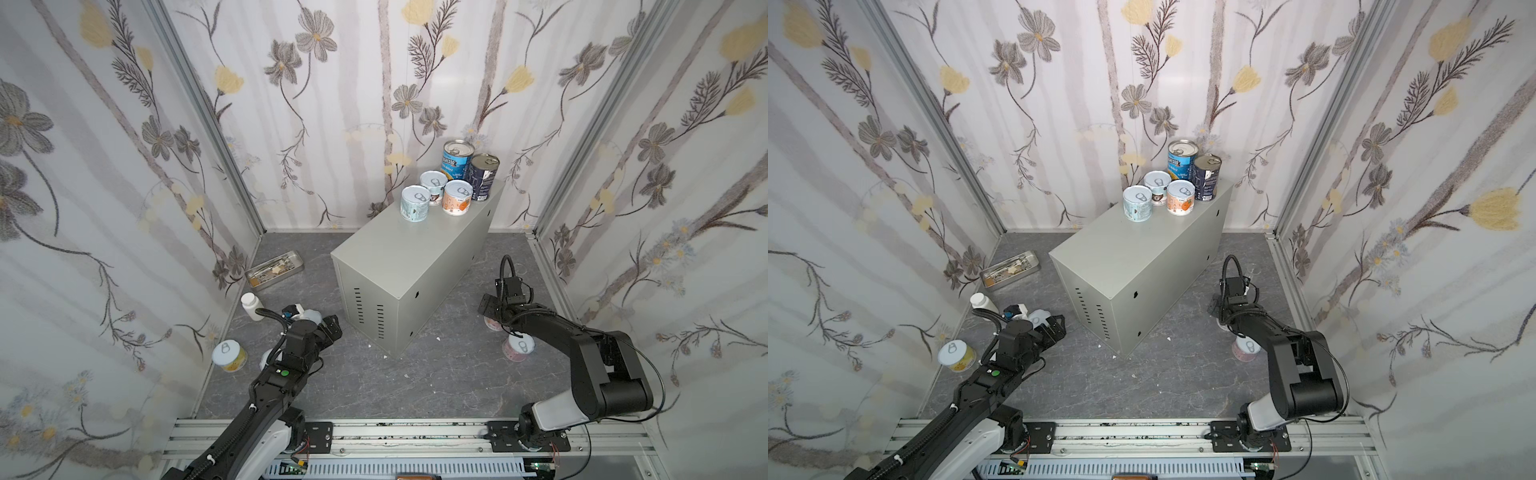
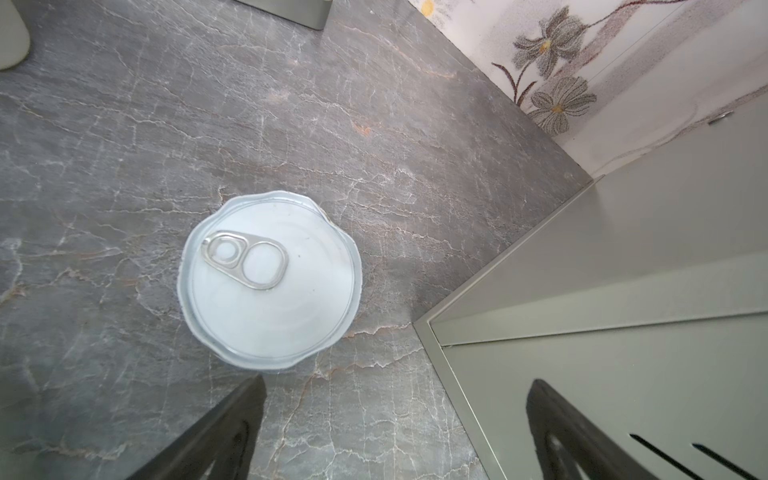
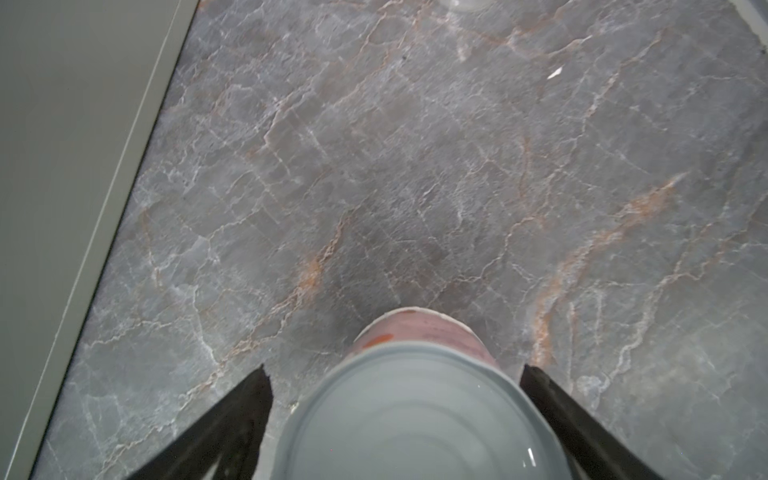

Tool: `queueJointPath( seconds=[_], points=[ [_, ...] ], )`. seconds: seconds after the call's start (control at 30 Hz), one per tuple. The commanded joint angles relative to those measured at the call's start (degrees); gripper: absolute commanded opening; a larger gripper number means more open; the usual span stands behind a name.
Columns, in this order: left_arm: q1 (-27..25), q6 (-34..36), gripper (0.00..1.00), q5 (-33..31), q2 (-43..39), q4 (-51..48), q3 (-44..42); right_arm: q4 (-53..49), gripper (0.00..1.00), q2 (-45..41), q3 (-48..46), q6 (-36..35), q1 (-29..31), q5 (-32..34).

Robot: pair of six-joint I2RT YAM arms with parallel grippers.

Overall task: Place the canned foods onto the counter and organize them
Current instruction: 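Lower the right gripper over the pink-print can and close it, then lift the pink-print can with the right gripper while the left gripper rises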

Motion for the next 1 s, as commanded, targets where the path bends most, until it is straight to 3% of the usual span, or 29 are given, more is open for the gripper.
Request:
queueJointPath(
  seconds=[0.0,0.3,0.73,0.97],
  points=[
    [0.09,0.00,1.00,0.02,0.04,2.18,0.21,-0.81,0.93,0.91,2.44,-1.40,1.26,0.25],
    [0.08,0.18,1.00,0.45,-0.94,2.10,0.05,-2.57,0.89,3.10,4.43,-4.65,1.38,-1.16],
    [0.03,0.26,1.00,0.83,-0.66,2.10,-0.08,-3.31,0.65,4.08,4.45,-7.06,1.40,-3.38],
    [0.04,1.73,1.00,2.54,-0.02,1.53,1.75,-1.78,0.57,-2.94,2.18,-6.89,1.47,-2.27]
  ],
)
